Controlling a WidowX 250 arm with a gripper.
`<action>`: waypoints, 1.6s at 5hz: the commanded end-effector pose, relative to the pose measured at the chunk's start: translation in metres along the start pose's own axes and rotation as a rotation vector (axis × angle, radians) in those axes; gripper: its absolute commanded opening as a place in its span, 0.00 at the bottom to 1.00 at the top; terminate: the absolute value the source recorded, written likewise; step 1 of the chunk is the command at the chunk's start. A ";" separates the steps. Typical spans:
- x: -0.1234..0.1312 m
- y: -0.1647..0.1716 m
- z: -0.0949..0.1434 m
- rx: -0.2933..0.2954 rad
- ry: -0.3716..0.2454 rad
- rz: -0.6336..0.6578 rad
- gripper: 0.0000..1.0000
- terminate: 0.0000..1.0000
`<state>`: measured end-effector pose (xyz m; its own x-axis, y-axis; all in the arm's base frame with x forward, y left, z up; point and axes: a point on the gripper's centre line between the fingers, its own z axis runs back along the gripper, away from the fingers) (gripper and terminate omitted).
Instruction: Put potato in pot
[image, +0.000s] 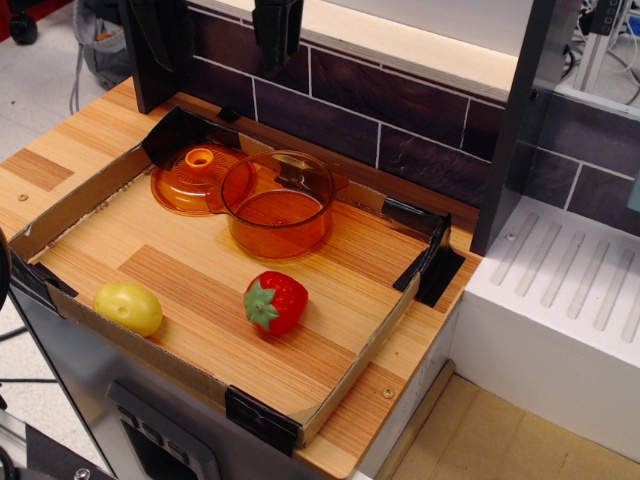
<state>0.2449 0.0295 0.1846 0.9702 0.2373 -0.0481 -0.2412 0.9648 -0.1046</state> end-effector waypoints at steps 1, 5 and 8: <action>0.000 0.000 0.000 0.000 0.000 0.000 1.00 0.00; -0.003 0.058 -0.029 -0.046 -0.144 0.713 1.00 0.00; -0.012 0.084 -0.070 0.094 -0.141 1.130 1.00 0.00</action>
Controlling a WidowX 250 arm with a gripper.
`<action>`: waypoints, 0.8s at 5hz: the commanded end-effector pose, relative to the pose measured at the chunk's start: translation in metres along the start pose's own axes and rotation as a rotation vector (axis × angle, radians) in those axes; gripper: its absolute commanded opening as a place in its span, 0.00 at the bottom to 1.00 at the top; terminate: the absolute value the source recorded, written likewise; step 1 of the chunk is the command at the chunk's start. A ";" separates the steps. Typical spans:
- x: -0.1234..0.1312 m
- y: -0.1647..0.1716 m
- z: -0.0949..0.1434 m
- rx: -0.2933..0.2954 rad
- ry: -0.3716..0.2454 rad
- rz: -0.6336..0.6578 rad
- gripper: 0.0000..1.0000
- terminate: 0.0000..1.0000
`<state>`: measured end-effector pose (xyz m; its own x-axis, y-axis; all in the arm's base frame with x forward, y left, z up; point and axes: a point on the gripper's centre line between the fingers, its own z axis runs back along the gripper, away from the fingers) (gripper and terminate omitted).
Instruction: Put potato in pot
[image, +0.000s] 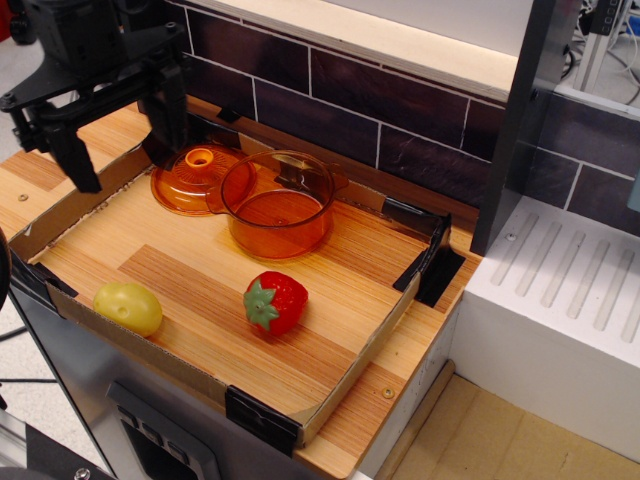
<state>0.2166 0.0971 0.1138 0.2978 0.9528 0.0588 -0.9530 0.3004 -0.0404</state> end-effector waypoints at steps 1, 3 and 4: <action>0.003 0.011 -0.021 0.055 0.017 0.177 1.00 0.00; -0.009 0.022 -0.047 0.006 0.019 0.148 1.00 0.00; -0.011 0.019 -0.053 -0.019 0.009 0.144 1.00 0.00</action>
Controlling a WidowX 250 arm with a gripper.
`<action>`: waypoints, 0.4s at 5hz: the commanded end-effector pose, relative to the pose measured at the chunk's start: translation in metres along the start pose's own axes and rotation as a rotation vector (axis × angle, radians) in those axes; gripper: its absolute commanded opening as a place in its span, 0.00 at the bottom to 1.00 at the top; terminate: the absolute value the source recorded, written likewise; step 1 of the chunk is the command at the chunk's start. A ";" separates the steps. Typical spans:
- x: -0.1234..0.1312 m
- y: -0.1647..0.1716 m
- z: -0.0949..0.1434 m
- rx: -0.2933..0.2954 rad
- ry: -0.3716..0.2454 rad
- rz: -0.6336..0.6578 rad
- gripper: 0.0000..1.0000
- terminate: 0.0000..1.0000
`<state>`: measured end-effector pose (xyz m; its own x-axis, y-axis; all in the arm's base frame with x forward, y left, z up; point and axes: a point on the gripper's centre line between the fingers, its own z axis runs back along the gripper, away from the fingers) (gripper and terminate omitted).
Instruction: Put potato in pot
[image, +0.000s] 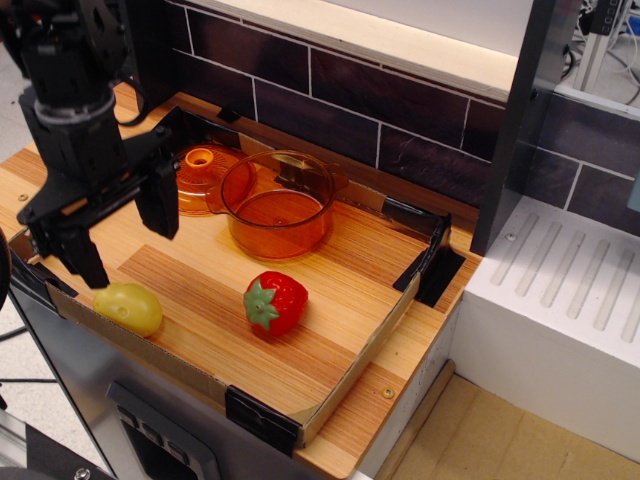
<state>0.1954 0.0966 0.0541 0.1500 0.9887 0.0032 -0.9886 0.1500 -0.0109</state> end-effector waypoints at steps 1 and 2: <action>0.004 -0.008 0.001 -0.037 -0.022 0.013 1.00 0.00; 0.006 -0.005 -0.008 -0.025 -0.023 0.014 1.00 0.00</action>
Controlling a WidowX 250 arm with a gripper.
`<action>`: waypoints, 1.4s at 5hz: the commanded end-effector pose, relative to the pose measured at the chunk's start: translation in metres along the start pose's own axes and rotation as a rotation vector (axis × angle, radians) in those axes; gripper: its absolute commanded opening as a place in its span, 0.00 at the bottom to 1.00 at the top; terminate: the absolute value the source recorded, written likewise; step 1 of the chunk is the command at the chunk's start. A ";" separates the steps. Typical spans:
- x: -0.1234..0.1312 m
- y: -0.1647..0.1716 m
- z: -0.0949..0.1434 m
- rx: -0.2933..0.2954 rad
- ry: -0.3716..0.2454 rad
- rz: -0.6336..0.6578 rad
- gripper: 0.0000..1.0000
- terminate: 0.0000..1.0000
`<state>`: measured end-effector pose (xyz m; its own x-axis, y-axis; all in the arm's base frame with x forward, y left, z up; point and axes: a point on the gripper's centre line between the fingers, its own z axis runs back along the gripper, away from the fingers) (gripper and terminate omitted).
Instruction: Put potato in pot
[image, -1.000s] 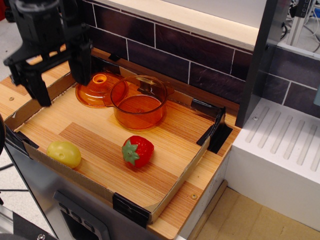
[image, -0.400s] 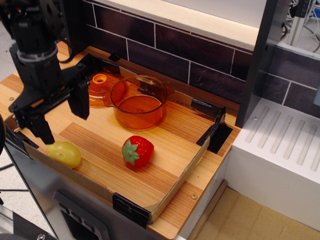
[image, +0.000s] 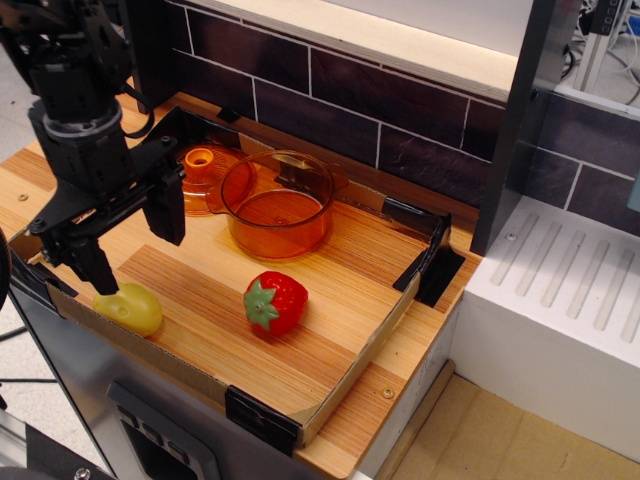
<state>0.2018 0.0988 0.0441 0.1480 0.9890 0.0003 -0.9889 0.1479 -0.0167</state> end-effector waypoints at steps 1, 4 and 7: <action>0.008 0.006 -0.007 0.008 -0.022 0.023 1.00 0.00; 0.000 0.001 -0.019 0.004 -0.028 0.015 1.00 0.00; -0.005 -0.001 -0.034 0.002 -0.042 -0.002 0.00 0.00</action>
<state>0.2020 0.0949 0.0011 0.1408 0.9899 0.0163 -0.9900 0.1406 0.0154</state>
